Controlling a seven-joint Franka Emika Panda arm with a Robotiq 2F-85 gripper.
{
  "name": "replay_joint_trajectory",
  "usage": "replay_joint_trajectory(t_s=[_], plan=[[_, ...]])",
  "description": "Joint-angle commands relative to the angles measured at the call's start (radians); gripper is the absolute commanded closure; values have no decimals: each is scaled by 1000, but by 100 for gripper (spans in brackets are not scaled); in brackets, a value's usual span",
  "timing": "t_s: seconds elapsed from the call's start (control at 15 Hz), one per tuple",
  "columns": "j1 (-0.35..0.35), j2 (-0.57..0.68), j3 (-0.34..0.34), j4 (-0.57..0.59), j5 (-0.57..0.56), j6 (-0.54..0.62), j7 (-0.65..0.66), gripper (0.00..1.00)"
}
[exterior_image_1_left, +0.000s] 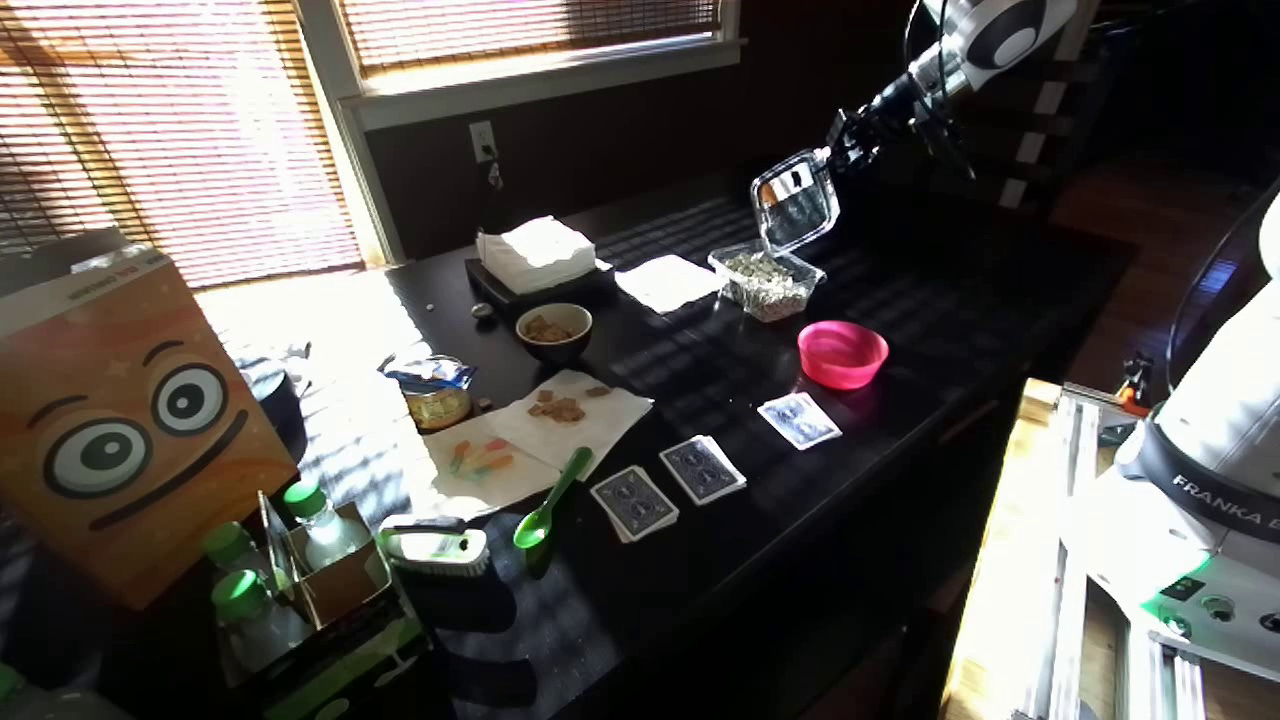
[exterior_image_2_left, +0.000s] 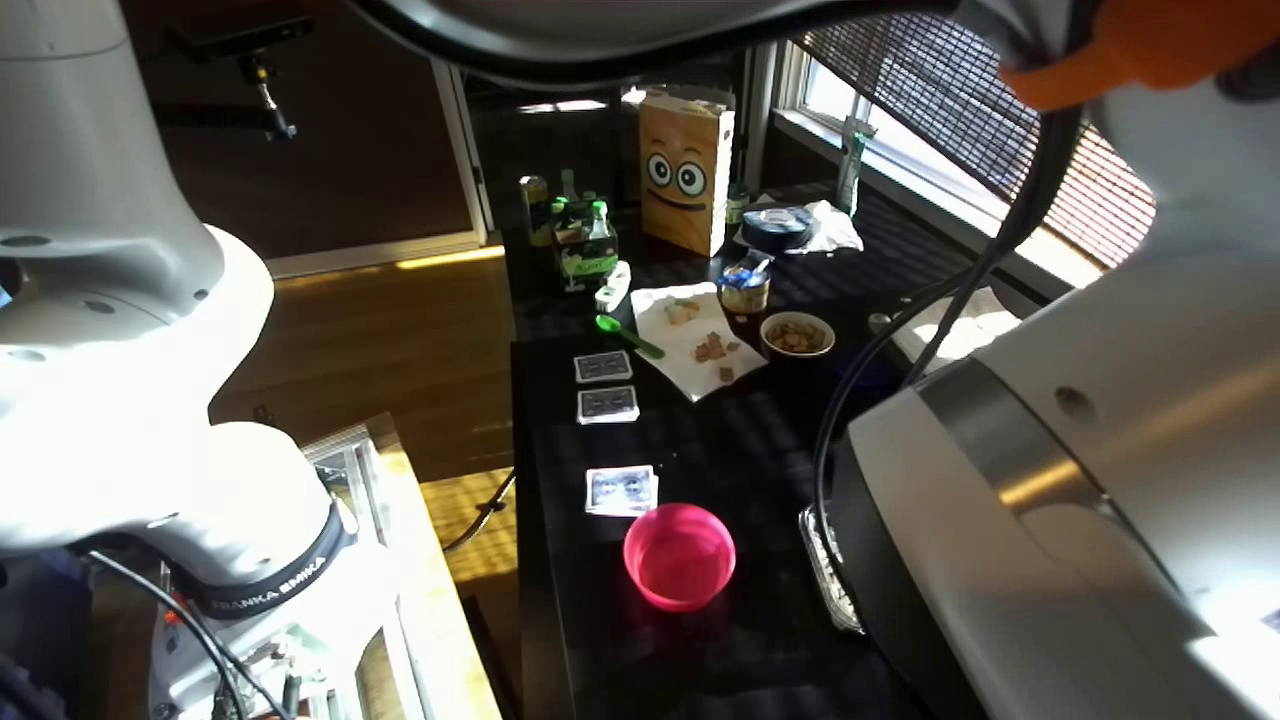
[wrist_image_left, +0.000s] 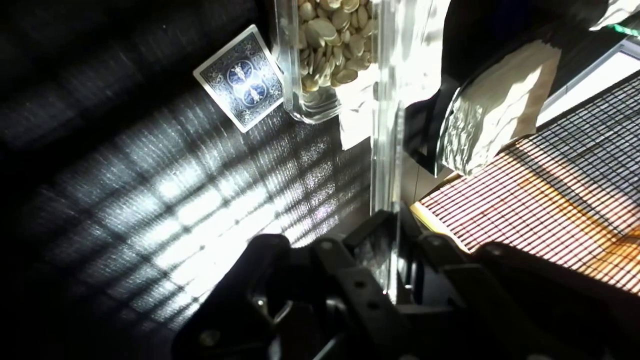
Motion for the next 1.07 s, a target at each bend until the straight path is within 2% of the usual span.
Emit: replay_joint_trajectory(t_s=[0.0, 1.0], plan=[[23, -81, 2, -74, -29, 63, -51, 98], [81, -199, 23, -175, -35, 239, -206, 98]])
